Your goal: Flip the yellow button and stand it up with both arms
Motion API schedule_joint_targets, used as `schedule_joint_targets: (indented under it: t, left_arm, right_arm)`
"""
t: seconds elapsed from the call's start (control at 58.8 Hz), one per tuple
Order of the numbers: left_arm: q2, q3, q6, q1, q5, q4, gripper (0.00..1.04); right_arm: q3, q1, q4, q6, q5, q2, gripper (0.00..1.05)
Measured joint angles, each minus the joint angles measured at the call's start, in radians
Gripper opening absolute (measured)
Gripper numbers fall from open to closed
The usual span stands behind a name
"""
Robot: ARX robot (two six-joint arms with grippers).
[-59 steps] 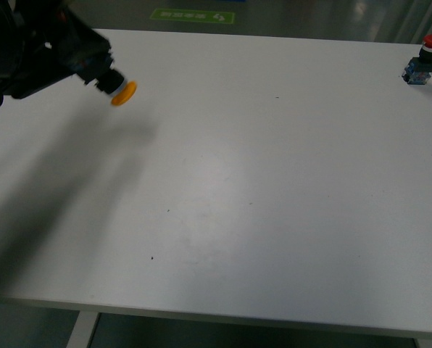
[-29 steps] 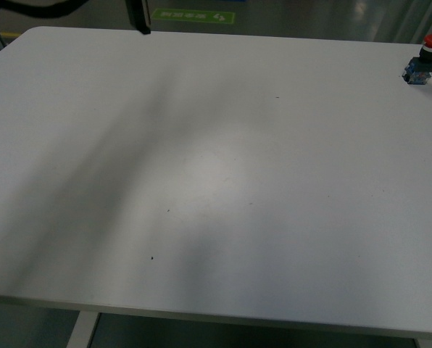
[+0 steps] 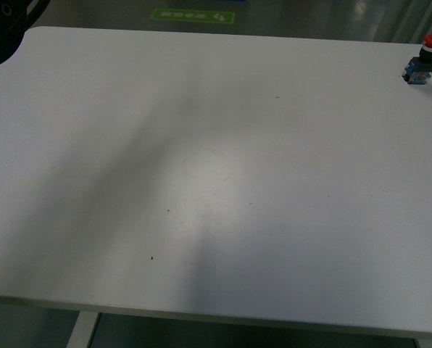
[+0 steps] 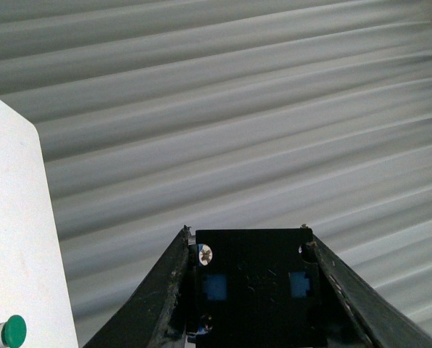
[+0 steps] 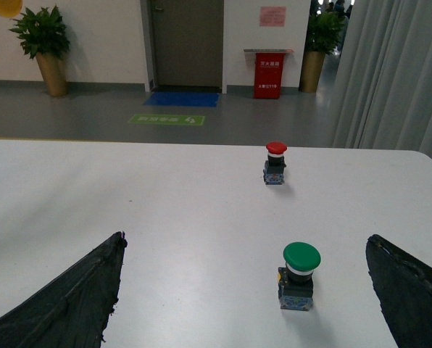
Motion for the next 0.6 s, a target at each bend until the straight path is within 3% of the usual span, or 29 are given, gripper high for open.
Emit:
schedule_joint_targets:
  t: [0.596]
  left_arm:
    - [0.002, 0.000, -0.011, 0.000, 0.000, 0.000, 0.36]
  right_arm:
    - [0.000, 0.000, 0.000, 0.000, 0.000, 0.000, 0.97]
